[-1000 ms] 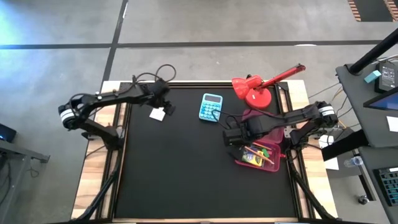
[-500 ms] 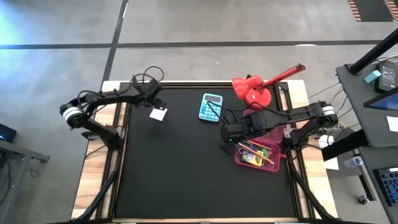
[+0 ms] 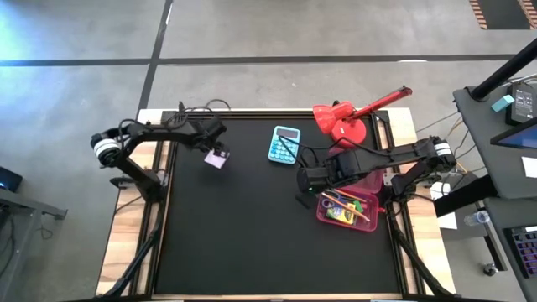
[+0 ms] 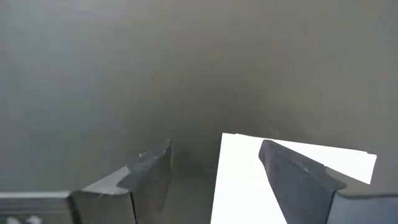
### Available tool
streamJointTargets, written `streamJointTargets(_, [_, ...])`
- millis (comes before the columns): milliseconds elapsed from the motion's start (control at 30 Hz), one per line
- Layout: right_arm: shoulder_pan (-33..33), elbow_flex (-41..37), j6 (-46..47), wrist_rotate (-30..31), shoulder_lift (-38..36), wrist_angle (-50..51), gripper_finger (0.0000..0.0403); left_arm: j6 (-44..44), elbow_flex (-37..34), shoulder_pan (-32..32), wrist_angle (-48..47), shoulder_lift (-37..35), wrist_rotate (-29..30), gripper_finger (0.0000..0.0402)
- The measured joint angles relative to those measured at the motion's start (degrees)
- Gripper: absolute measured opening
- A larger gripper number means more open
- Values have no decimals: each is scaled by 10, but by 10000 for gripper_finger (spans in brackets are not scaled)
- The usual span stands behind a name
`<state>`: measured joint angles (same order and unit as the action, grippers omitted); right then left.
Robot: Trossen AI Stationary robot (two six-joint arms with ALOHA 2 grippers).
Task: Pack school essentials
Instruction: Put the purple sticky notes into the red supply box
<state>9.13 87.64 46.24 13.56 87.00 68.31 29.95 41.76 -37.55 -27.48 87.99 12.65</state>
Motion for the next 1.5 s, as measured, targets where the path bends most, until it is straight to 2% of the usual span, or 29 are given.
streamJointTargets(100, [1,0,-7,0,0,0,224,18,0,51,-1,-2,-7,234])
streamJointTargets(467, [3,0,-30,0,0,-34,224,173,7,287,22,1,-19,235])
streamJointTargets(633, [15,-4,-56,2,3,-107,224,236,13,353,50,1,-32,235])
streamJointTargets(767, [28,-4,-73,2,23,-160,224,249,19,380,49,-4,-27,235])
streamJointTargets(1000, [29,-4,-55,-1,73,-197,224,161,35,416,53,-24,-18,235])
streamJointTargets(1167, [16,-5,-23,-15,106,-206,224,125,32,429,5,-25,-14,235])
streamJointTargets(1300, [7,-6,-28,-38,127,-247,224,48,31,442,-43,-25,-4,235])
streamJointTargets(1500, [-2,-31,-51,-51,146,-293,224,-77,31,469,-50,-25,-3,234])
